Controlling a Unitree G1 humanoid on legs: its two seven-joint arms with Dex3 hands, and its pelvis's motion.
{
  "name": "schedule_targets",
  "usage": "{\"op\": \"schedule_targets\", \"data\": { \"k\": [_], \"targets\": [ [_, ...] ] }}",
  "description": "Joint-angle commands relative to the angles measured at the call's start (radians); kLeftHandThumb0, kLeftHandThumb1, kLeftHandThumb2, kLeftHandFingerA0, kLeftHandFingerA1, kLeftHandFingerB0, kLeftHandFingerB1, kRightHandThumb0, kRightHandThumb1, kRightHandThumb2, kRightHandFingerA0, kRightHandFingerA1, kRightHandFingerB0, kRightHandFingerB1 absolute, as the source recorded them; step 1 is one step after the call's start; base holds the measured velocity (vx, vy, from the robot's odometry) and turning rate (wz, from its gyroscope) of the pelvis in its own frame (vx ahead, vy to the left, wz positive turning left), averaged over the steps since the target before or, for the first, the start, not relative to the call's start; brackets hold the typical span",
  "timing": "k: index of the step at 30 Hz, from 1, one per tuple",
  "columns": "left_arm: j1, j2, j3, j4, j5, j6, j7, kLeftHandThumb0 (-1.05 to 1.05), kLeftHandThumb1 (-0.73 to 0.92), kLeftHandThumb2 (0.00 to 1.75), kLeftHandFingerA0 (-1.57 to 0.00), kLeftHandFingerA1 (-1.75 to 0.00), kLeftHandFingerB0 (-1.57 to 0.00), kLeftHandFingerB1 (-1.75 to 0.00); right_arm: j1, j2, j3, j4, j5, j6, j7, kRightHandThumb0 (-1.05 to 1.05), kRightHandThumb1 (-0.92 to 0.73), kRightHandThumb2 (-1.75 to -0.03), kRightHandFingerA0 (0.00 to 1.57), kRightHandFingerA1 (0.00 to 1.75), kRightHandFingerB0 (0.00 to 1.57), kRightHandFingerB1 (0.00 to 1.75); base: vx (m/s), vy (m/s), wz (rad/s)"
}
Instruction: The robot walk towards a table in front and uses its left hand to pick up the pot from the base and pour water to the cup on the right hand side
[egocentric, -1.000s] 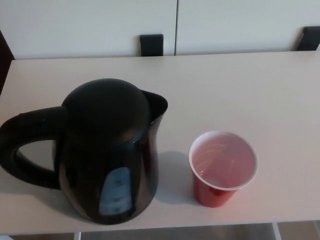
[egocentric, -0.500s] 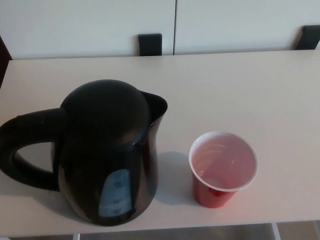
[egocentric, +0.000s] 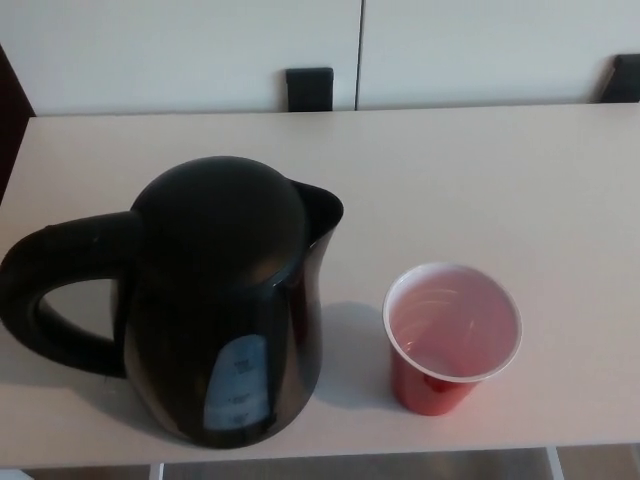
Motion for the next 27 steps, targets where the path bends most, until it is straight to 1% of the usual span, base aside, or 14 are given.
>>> {"op": "schedule_targets", "data": {
  "k": [1, 3, 4, 8, 9, 10, 11, 14, 15, 20, 21, 23, 24, 27],
  "targets": [
    [0.085, -0.029, -0.064, -0.568, -0.145, 0.049, -0.048, -0.12, 0.30, 0.83, -0.12, -0.53, -0.10, -0.52, 0.000, -0.017, -0.018, -0.002, 0.023, 0.021, -0.002, -0.16, -0.40, -0.86, 0.36, 0.60, 0.22, 0.54, 0.00, 0.000, 0.00],
    [0.087, -0.032, -0.065, -0.578, -0.143, 0.055, -0.045, -0.12, 0.30, 0.83, -0.12, -0.53, -0.10, -0.52, 0.000, -0.017, -0.018, -0.002, 0.021, 0.021, -0.003, -0.16, -0.40, -0.86, 0.36, 0.60, 0.22, 0.54, 0.00, 0.000, 0.00],
    [0.083, -0.038, -0.088, -0.597, -0.124, 0.063, -0.035, -0.13, 0.33, 0.82, -0.07, -0.51, -0.03, -0.49, -0.006, -0.019, -0.020, 0.005, 0.025, 0.021, 0.002, -0.15, -0.40, -0.86, 0.35, 0.59, 0.22, 0.54, 0.00, 0.000, 0.00],
    [0.080, -0.048, -0.123, -0.633, -0.094, 0.081, -0.015, -0.13, 0.33, 0.82, -0.07, -0.51, -0.03, -0.49, -0.014, -0.022, -0.025, 0.015, 0.029, 0.020, 0.010, -0.15, -0.40, -0.86, 0.35, 0.59, 0.22, 0.54, 0.00, 0.000, 0.00],
    [0.056, -0.052, -0.186, -0.664, -0.091, 0.120, -0.009, -0.08, 0.40, 0.86, -0.04, -0.51, 0.00, -0.49, -0.032, -0.028, -0.028, 0.030, 0.030, 0.028, 0.006, -0.16, -0.40, -0.86, 0.34, 0.59, 0.21, 0.54, 0.00, 0.000, 0.00],
    [0.049, -0.054, -0.207, -0.675, -0.095, 0.140, -0.003, -0.04, 0.44, 0.88, -0.04, -0.51, 0.00, -0.49, -0.035, -0.030, -0.027, 0.036, 0.028, 0.023, 0.008, -0.20, -0.58, -0.56, 0.43, 0.46, 0.32, 0.42, 0.00, 0.000, 0.00],
    [0.045, -0.054, -0.219, -0.680, -0.095, 0.150, 0.002, -0.05, 0.44, 0.57, -0.04, -0.38, -0.10, -0.31, -0.034, -0.030, -0.027, 0.034, 0.026, 0.023, 0.009, -0.17, -0.40, -0.86, 0.33, 0.59, 0.21, 0.54, 0.00, 0.000, 0.00],
    [0.047, -0.052, -0.231, -0.696, -0.095, 0.166, 0.014, -0.05, 0.44, 0.57, -0.04, -0.38, -0.10, -0.31, -0.035, -0.030, -0.029, 0.031, 0.025, 0.027, 0.011, -0.17, -0.40, -0.86, 0.33, 0.59, 0.21, 0.54, 0.00, 0.000, 0.00],
    [0.014, -0.062, -0.266, -0.672, -0.055, 0.163, 0.031, -0.06, 0.45, 0.88, -0.03, -0.51, 0.00, -0.49, -0.031, -0.028, -0.024, 0.018, 0.017, 0.023, 0.011, -0.18, -0.40, -0.85, 0.35, 0.59, 0.23, 0.54, 0.00, 0.000, 0.00],
    [-0.015, -0.067, -0.298, -0.659, -0.023, 0.175, 0.052, -0.06, 0.45, 0.88, -0.03, -0.51, 0.00, -0.49, -0.024, -0.026, -0.018, 0.000, 0.008, 0.019, 0.006, -0.18, -0.40, -0.86, 0.36, 0.60, 0.23, 0.55, 0.00, 0.000, 0.00],
    [-0.032, -0.067, -0.327, -0.636, 0.013, 0.164, 0.048, -0.09, 0.42, 0.86, -0.03, -0.51, 0.00, -0.49, -0.024, -0.022, -0.021, -0.014, 0.016, 0.035, 0.012, -0.21, -0.59, -0.57, 0.40, 0.47, 0.31, 0.45, 0.00, 0.000, 0.00],
    [-0.041, -0.067, -0.341, -0.625, 0.023, 0.159, 0.046, -0.09, 0.41, 0.86, -0.03, -0.51, 0.00, -0.49, -0.026, -0.025, -0.017, -0.008, 0.010, 0.032, 0.010, -0.24, -0.58, -0.57, 0.42, 0.48, 0.32, 0.45, 0.00, 0.000, 0.00],
    [-0.044, -0.068, -0.354, -0.624, 0.035, 0.157, 0.049, -0.10, 0.41, 0.86, -0.03, -0.51, 0.00, -0.49, -0.018, -0.024, -0.015, -0.025, 0.007, 0.042, 0.004, -0.18, -0.41, -0.86, 0.32, 0.58, 0.20, 0.53, 0.00, 0.000, 0.00],
    [-0.056, -0.070, -0.373, -0.617, 0.048, 0.160, 0.054, -0.10, 0.39, 0.85, -0.03, -0.51, 0.00, -0.49, -0.019, -0.020, -0.020, -0.026, 0.013, 0.051, 0.000, -0.16, -0.40, -0.86, 0.34, 0.59, 0.21, 0.53, 0.00, 0.000, 0.00]
  ]
}}
